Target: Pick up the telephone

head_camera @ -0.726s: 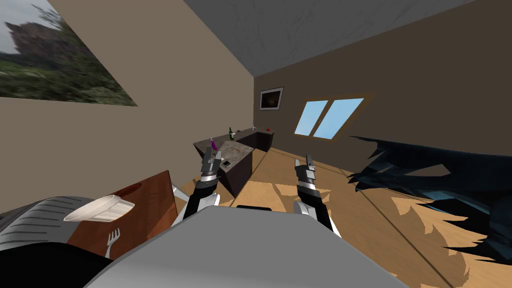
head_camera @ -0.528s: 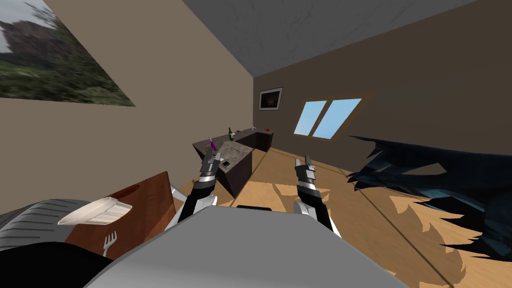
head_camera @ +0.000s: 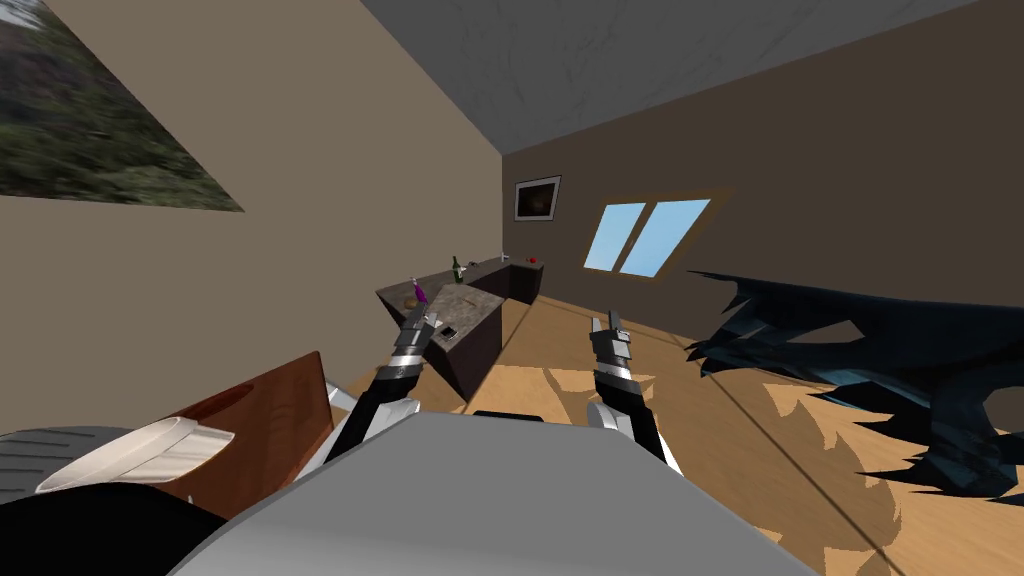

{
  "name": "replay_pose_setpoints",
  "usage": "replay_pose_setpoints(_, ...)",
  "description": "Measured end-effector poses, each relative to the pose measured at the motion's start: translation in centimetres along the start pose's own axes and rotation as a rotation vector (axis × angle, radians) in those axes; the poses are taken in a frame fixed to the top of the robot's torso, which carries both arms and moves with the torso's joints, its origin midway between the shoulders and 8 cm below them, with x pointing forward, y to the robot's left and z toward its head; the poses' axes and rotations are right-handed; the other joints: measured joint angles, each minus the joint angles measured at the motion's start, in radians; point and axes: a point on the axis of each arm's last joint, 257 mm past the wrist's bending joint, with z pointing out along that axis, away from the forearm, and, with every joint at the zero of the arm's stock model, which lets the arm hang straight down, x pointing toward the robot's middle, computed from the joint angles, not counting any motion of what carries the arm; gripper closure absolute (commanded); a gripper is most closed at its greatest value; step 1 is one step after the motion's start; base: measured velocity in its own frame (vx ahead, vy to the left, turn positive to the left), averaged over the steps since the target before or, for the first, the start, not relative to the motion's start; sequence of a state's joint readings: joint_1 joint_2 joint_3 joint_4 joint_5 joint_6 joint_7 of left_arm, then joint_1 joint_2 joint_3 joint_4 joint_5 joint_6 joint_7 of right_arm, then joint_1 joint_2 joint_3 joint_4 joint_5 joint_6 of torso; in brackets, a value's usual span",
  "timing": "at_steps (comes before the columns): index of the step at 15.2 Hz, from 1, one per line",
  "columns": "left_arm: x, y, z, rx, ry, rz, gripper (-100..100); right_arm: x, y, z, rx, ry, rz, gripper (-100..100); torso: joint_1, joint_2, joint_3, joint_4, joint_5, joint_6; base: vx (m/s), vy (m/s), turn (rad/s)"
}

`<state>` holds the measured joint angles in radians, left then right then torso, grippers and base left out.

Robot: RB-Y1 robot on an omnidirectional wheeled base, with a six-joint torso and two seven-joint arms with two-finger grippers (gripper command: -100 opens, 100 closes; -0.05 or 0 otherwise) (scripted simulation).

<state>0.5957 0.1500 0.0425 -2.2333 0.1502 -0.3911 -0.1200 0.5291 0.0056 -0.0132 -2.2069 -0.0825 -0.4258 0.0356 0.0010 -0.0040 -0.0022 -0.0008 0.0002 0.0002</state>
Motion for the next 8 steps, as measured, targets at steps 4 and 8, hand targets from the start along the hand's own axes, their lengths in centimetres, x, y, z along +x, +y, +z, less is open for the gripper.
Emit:
replay_pose_setpoints(4, -1.2, 2.3, -0.8, -0.096, -0.001, 0.016, -100, 0.0, 0.0, 0.0, 0.0, 0.0, 0.0, 0, 0.0, 0.0, 0.0, 0.0, 0.0, 0.0, 0.06, 0.007, -0.059)
replay_pose_setpoints(8, -2.4, 4.1, -1.7, -0.181, -0.005, 0.025, -100, 0.0, 0.0, 0.0, 0.0, 0.0, 0.0, 0, 0.0, 0.0, 0.0, 0.0, 0.0, 0.0, 0.047, 0.008, -0.069)
